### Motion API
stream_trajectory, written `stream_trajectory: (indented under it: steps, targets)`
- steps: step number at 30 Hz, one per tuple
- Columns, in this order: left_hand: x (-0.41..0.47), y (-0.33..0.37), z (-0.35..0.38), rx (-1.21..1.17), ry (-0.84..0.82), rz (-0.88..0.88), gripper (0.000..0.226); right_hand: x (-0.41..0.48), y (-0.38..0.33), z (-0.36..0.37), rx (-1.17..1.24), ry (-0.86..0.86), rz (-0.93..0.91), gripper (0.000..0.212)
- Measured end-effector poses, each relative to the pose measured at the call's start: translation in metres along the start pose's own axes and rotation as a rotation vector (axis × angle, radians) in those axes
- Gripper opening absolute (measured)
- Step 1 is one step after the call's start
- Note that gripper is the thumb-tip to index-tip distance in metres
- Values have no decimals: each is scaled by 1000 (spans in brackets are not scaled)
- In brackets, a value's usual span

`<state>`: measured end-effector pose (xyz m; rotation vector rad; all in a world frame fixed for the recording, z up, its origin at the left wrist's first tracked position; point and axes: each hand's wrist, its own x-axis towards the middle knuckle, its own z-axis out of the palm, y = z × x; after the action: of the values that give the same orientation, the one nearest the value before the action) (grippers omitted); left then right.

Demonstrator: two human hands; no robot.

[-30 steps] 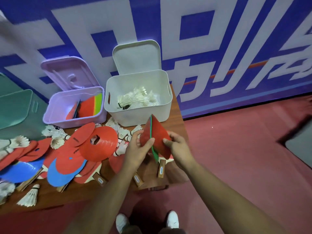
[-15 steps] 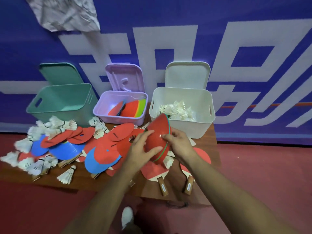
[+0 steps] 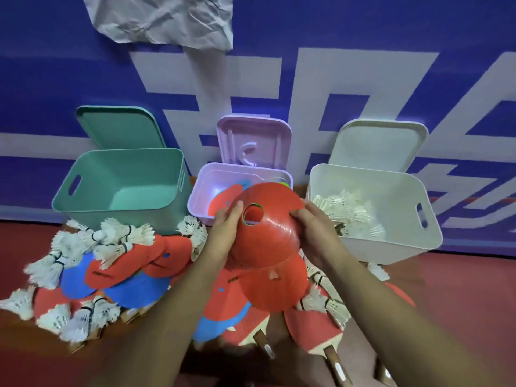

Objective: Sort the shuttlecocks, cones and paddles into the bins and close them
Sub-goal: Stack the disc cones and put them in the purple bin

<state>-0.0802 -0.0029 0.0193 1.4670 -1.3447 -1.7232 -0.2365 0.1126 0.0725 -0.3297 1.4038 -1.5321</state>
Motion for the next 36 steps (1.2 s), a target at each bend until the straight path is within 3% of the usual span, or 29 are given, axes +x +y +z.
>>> stream_trajectory:
  steps: [2, 5, 7, 10, 12, 14, 16, 21, 25, 28, 31, 34, 36]
  targets:
    - [25, 11, -4, 57, -38, 52, 61, 20, -2, 8, -78, 17, -19, 34]
    - [64, 29, -2, 177, -161, 157, 26, 45, -11, 12, -10, 83, -54, 41]
    - [96, 39, -2, 340, -134, 202, 18, 61, -18, 15, 21, 171, -80, 43]
    - [144, 28, -5, 797, -121, 297, 49, 78, -20, 20, 51, 254, -80, 45]
    - [166, 11, -5, 1061, -223, 230, 83, 88, -14, 19, 28, 295, -54, 45]
    - [177, -2, -5, 1180, -295, 147, 108, 96, -7, 16, 29, 312, -26, 44]
    - [187, -14, -5, 1242, -310, 146, 113, 103, 1, 13, 52, 302, -4, 44]
    - [201, -24, -10, 1340, -351, 169, 99, 115, 17, 13, 110, 295, 29, 42]
    - [209, -16, -16, 1116, -239, 257, 62, 123, 20, 15, 135, 274, 46, 41]
    - [208, -16, -31, 972, -122, 257, 54, 130, 23, 30, 75, 252, 41, 38]
    - [207, -19, -45, 882, -84, 258, 50, 147, 36, 47, -94, 309, 39, 32]
    - [208, -19, -51, 879, -91, 253, 54, 168, 50, 46, -489, 449, 51, 50]
    - [205, -19, -51, 886, -100, 239, 58, 175, 55, 40, -721, 457, 13, 59]
